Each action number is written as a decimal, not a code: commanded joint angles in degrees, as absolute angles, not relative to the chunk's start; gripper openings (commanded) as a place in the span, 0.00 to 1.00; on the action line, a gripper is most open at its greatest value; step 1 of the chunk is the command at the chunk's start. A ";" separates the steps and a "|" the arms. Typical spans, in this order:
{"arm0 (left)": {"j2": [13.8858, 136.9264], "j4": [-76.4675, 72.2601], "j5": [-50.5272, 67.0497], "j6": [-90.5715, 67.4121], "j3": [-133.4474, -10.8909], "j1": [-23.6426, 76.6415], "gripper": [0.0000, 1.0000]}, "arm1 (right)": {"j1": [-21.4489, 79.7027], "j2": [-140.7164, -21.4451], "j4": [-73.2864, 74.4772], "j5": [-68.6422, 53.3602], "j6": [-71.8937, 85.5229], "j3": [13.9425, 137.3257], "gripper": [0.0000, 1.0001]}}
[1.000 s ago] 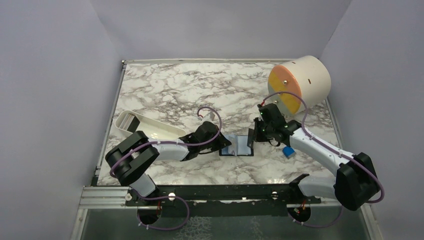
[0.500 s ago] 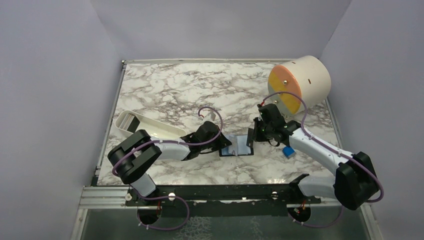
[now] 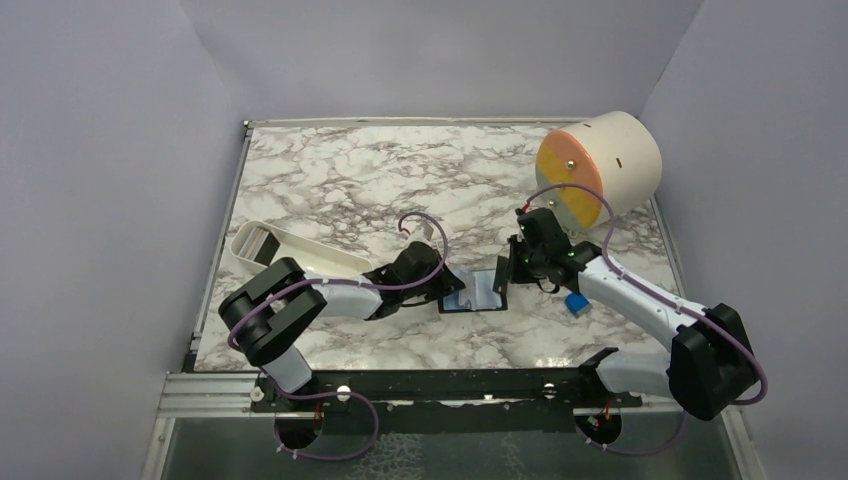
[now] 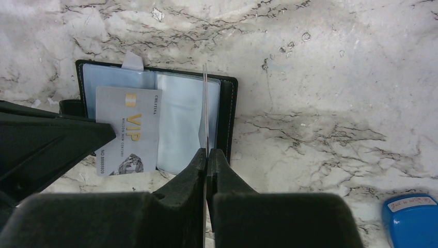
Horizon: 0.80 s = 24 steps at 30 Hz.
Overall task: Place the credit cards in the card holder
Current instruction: Insert the credit card into the card holder.
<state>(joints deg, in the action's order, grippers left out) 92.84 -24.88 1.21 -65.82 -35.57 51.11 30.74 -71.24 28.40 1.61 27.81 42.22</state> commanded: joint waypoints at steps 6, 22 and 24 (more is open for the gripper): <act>92.81 -26.14 1.17 -65.48 -37.22 51.09 0.00 | 30.77 -70.67 28.04 4.02 27.45 41.13 0.01; 95.54 -32.53 -0.18 -66.43 -35.23 51.11 0.00 | 30.78 -71.02 27.80 4.10 27.74 40.82 0.01; 95.73 -33.23 -0.57 -66.62 -34.79 51.01 0.00 | 30.76 -71.01 27.78 4.06 27.82 40.83 0.01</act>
<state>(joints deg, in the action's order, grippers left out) 94.78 -29.47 1.13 -66.22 -35.86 51.11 30.74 -71.13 28.23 1.89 27.83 42.00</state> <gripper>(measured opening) 0.010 0.017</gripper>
